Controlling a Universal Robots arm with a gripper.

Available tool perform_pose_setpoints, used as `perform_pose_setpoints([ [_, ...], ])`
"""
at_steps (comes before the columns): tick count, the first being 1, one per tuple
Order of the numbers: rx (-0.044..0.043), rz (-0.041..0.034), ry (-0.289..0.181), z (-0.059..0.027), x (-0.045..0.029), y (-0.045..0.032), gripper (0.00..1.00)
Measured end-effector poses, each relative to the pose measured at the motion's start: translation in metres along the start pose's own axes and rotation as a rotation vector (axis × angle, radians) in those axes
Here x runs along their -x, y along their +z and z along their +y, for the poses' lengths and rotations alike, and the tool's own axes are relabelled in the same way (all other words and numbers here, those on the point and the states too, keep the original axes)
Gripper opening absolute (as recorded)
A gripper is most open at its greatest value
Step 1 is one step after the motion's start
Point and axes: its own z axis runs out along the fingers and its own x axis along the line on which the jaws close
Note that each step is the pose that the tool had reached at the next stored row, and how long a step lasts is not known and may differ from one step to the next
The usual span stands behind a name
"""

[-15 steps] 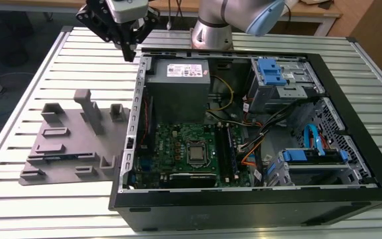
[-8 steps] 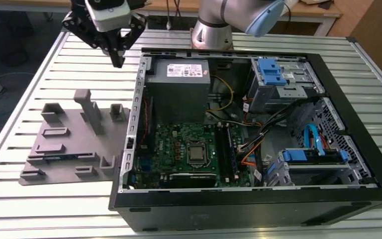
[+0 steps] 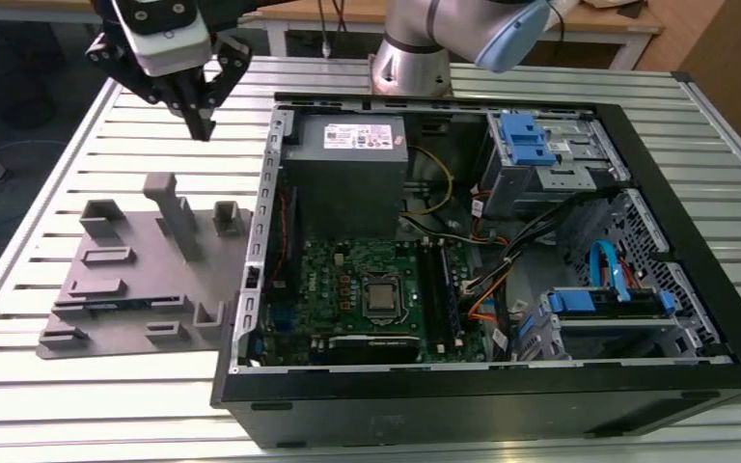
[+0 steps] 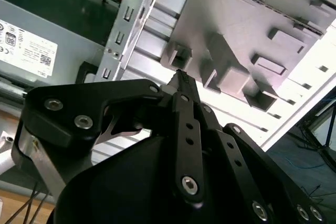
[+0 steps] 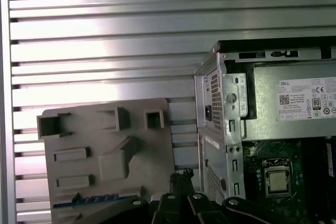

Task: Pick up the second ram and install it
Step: 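Reach for the second ram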

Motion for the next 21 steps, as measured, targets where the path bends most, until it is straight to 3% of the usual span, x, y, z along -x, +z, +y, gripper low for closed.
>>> perform_pose_setpoints([
  [8,0.0001,-0.0001,0.0,-0.0075,-0.021,0.0037,0.07],
  [21,0.0,-0.0001,0.0,-0.0161,-0.0472,0.0084,0.07],
])
